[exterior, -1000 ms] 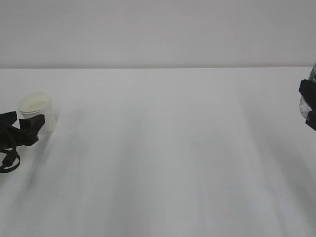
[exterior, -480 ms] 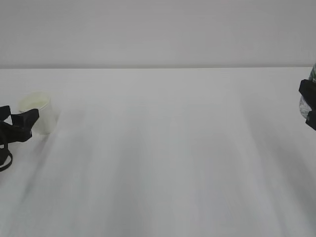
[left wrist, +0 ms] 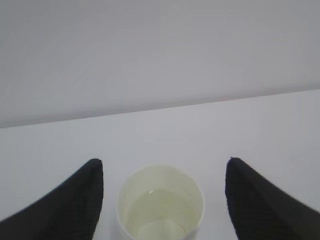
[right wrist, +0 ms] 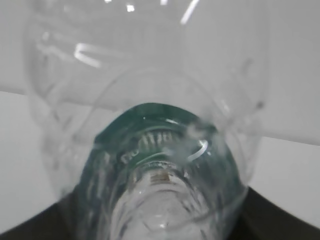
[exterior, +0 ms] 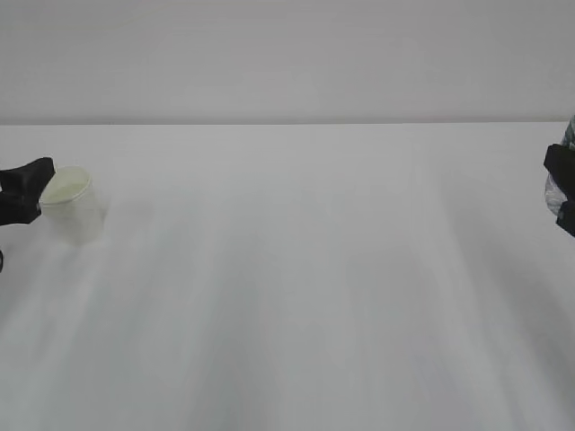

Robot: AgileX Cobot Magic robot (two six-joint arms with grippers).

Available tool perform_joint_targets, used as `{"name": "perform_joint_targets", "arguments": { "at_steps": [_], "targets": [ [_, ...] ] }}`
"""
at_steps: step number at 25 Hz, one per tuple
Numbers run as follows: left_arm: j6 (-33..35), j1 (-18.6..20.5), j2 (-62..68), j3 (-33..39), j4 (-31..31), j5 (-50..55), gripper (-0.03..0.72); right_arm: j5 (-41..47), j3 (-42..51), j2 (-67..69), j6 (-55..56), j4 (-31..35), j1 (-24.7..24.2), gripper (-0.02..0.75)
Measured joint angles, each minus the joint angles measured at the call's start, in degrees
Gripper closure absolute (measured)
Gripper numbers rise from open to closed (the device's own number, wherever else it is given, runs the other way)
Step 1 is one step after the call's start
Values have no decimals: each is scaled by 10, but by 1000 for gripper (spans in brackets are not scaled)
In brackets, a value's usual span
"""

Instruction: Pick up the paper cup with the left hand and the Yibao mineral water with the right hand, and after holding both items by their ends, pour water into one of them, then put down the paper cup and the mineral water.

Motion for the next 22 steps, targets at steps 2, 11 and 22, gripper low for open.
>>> {"name": "perform_joint_targets", "arguments": {
  "at_steps": [2, 11, 22],
  "targets": [
    [0, 0, -20, 0, 0, 10, 148, 0, 0, 0, 0, 1, 0, 349],
    [-6, 0, -70, 0, 4, 51, 157, 0, 0, 0, 0, 41, 0, 349],
    [-10, 0, -71, 3, 14, 55, 166, -28, 0, 24, -22, 82, 0, 349]
  ]
}}
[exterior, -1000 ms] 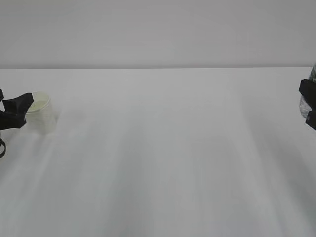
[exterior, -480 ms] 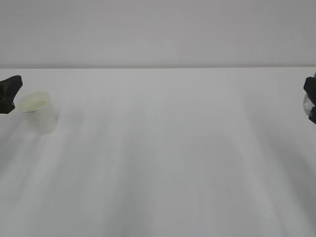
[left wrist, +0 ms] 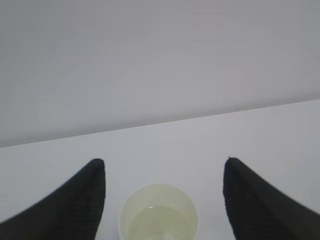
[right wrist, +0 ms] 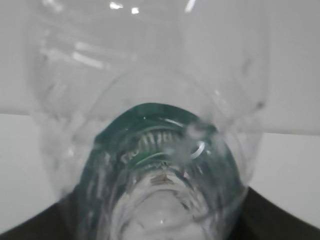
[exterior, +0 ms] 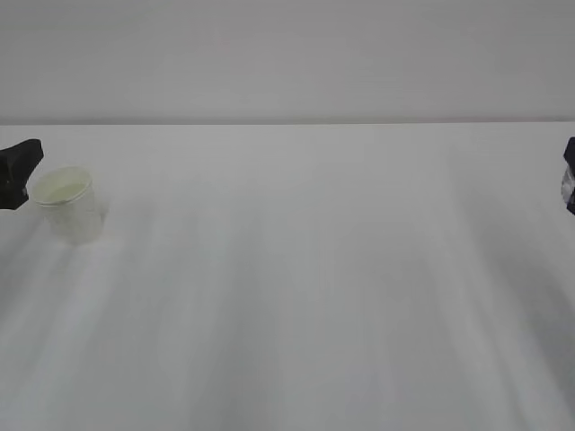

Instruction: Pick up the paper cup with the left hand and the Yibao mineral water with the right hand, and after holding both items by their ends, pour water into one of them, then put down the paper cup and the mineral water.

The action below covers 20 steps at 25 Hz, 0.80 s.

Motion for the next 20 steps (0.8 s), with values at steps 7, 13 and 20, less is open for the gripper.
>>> {"name": "perform_joint_targets", "arguments": {
  "at_steps": [7, 13, 20],
  "targets": [
    [-1, 0, 0, 0, 0, 0, 167, -95, 0, 93, -23, 1, 0, 349],
    [-1, 0, 0, 0, 0, 0, 167, -137, -5, 153, -26, 2, 0, 349],
    [-1, 0, 0, 0, 0, 0, 167, -145, -35, 180, -33, 8, 0, 349]
  ]
}}
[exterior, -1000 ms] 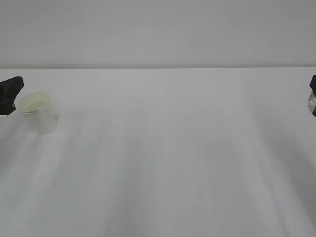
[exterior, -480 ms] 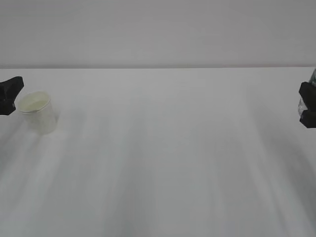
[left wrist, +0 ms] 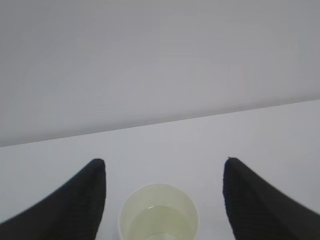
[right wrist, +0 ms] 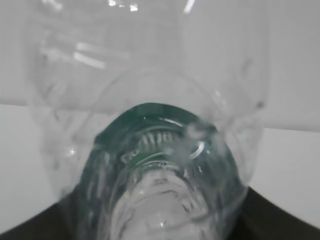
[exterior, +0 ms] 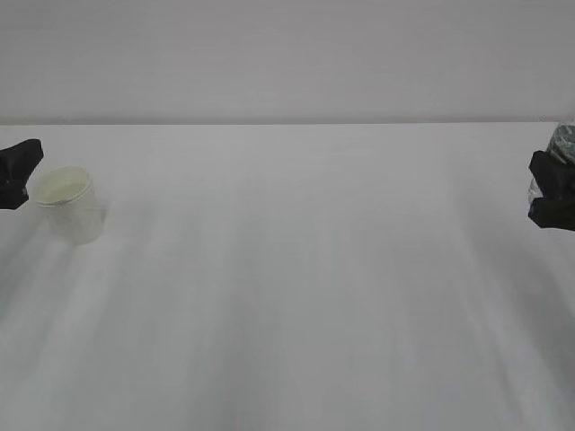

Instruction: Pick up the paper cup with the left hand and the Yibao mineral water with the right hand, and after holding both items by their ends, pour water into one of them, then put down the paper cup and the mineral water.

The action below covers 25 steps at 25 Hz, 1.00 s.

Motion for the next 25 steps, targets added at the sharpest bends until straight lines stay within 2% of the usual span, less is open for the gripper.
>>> {"name": "perform_joint_targets", "arguments": {
  "at_steps": [16, 25],
  "targets": [
    [-1, 0, 0, 0, 1, 0, 168, 0, -17, 6, -24, 33, 0, 349],
    [-1, 0, 0, 0, 1, 0, 169, 1, -55, 56, -26, 35, 0, 349]
  ]
}}
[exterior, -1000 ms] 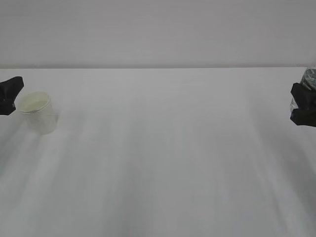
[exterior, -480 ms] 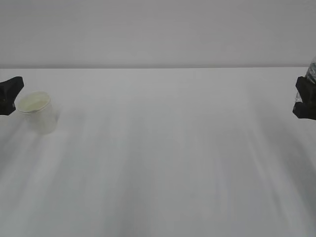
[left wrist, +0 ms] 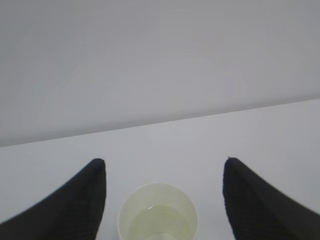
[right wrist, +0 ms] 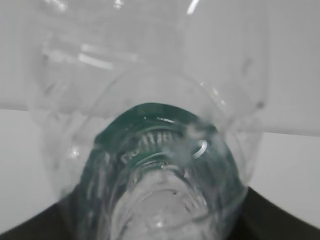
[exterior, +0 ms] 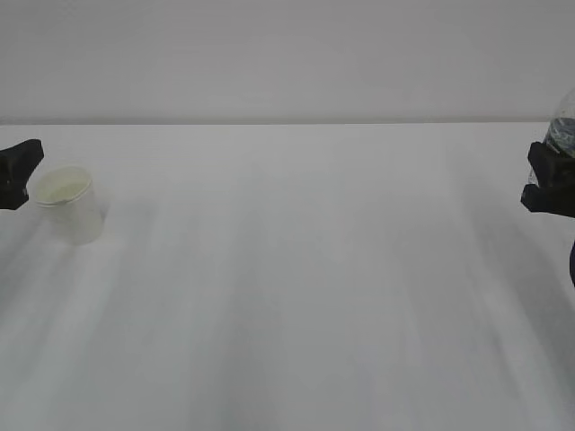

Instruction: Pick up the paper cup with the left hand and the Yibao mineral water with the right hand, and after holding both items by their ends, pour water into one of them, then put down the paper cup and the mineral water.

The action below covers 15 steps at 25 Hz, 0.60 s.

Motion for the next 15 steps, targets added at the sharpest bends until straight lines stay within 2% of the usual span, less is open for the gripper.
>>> {"name": "perform_joint_targets", "arguments": {
  "at_steps": [15],
  "targets": [
    [0, 0, 0, 0, 0, 0, 177, -3, -51, 73, 0, 0, 0, 349]
  ]
}}
